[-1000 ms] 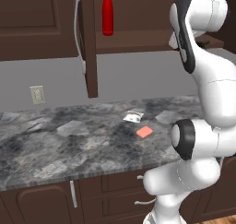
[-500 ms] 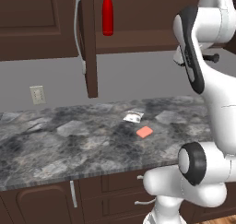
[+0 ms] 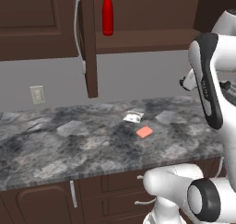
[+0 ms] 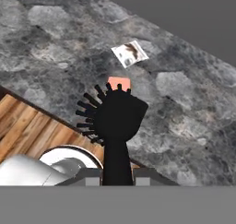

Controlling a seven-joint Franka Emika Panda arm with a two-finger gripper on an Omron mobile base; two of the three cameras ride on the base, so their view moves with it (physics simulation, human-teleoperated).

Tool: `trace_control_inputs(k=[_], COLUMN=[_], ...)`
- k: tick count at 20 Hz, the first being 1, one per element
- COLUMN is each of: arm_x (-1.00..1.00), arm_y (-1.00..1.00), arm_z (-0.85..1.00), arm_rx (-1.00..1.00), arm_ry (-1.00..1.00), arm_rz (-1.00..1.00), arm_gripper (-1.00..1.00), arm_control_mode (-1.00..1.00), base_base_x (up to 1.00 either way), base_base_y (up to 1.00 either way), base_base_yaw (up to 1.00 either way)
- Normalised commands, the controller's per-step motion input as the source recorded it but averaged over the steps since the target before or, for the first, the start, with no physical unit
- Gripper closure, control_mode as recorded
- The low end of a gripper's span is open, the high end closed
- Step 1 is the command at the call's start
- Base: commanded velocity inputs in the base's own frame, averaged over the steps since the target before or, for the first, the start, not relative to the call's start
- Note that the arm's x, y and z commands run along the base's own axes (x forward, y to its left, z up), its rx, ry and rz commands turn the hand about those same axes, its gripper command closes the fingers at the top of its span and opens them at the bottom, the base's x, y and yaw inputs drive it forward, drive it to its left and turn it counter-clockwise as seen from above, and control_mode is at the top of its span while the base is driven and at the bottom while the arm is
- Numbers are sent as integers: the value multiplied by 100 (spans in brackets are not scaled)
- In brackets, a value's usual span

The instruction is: Pick the bar soap and dish brush from the cabinet and place them on the counter.

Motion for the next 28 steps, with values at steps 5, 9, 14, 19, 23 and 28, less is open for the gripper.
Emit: trace_control_inputs(k=[5,9,14,19,23,28], arm_x=[-52,-33,-18,29,30,32], arm_y=[2,6,6,2,-1,-13], arm_z=[-61,-43,-18,-12,-18,-39], arm_rx=[10,7,2,0,2,0], arm_ry=[-28,-37,-17,0,0,-5], arm_rz=[1,0,-1,-2,0,0], arm_gripper=[100,100,100,100,100,100], arm_control_mode=[-100,-100,-100,-100,-100,-100], base_base_x=[0,0,0,0,0,0], base_base_y=[0,0,0,0,0,0], base_base_yaw=[0,0,0,0,0,0])
